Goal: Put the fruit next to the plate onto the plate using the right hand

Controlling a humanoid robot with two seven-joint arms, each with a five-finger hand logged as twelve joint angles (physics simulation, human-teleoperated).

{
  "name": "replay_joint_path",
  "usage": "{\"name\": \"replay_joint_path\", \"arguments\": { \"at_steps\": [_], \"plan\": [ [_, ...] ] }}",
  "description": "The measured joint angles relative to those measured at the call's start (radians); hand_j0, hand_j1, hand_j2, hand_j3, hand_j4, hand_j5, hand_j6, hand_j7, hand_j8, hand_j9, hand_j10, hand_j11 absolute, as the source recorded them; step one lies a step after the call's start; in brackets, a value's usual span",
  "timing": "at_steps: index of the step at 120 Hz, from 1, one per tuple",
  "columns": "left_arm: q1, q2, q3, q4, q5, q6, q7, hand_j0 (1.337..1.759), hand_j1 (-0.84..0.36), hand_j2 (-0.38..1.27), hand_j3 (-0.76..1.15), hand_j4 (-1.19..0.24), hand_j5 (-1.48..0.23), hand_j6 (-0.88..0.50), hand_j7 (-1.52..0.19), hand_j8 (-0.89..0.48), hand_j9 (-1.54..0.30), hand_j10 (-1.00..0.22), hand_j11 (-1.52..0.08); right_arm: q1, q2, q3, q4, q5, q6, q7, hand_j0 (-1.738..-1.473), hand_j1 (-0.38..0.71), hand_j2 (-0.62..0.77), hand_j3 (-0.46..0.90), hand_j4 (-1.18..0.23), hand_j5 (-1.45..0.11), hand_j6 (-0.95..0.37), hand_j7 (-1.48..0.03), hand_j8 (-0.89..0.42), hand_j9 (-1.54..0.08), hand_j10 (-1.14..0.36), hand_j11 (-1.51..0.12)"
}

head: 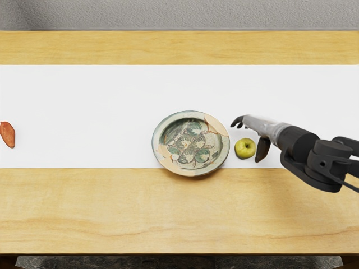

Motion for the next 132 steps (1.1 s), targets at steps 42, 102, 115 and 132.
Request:
{"name": "replay_joint_path", "arguments": {
  "at_steps": [42, 102, 115, 132],
  "plan": [
    [0.000, 0.000, 0.000, 0.000, 0.000, 0.000, 0.000, 1.658, 0.34, 0.00, 0.00, -0.01, -0.01, -0.01, -0.01, -0.01, -0.01, -0.01, -0.01, -0.039, 0.012, 0.002, 0.001, 0.004, -0.092, 0.000, -1.658, 0.00, -0.06, 0.00, -0.30, -0.38, -0.30, -0.38, -0.30, -0.38, -0.30, -0.38],
    [0.000, 0.000, 0.000, 0.000, 0.000, 0.000, 0.000, 1.658, 0.34, 0.00, 0.00, -0.01, -0.01, -0.01, -0.01, -0.01, -0.01, -0.01, -0.01, -0.068, 0.024, 0.003, 0.002, 0.004, -0.117, 0.000, -1.658, 0.11, -0.07, 0.00, -0.38, -0.50, -0.39, -0.49, -0.38, -0.50, -0.38, -0.50],
    [0.000, 0.000, 0.000, 0.000, 0.000, 0.000, 0.000, 1.658, 0.34, 0.00, 0.00, -0.01, -0.01, -0.01, -0.01, -0.01, -0.01, -0.01, -0.01, -0.077, 0.024, 0.014, 0.002, 0.004, -0.117, 0.000, -1.657, 0.14, -0.07, 0.00, -0.42, -0.55, -0.43, -0.55, -0.42, -0.55, -0.42, -0.55],
    [0.000, 0.000, 0.000, 0.000, 0.000, 0.000, 0.000, 1.658, 0.34, 0.00, 0.00, -0.01, -0.01, -0.01, -0.01, -0.01, -0.01, -0.01, -0.01, -0.083, 0.025, 0.022, 0.001, 0.004, -0.117, 0.000, -1.657, 0.20, -0.08, 0.00, -0.48, -0.63, -0.47, -0.62, -0.48, -0.63, -0.48, -0.63]
  ]
}}
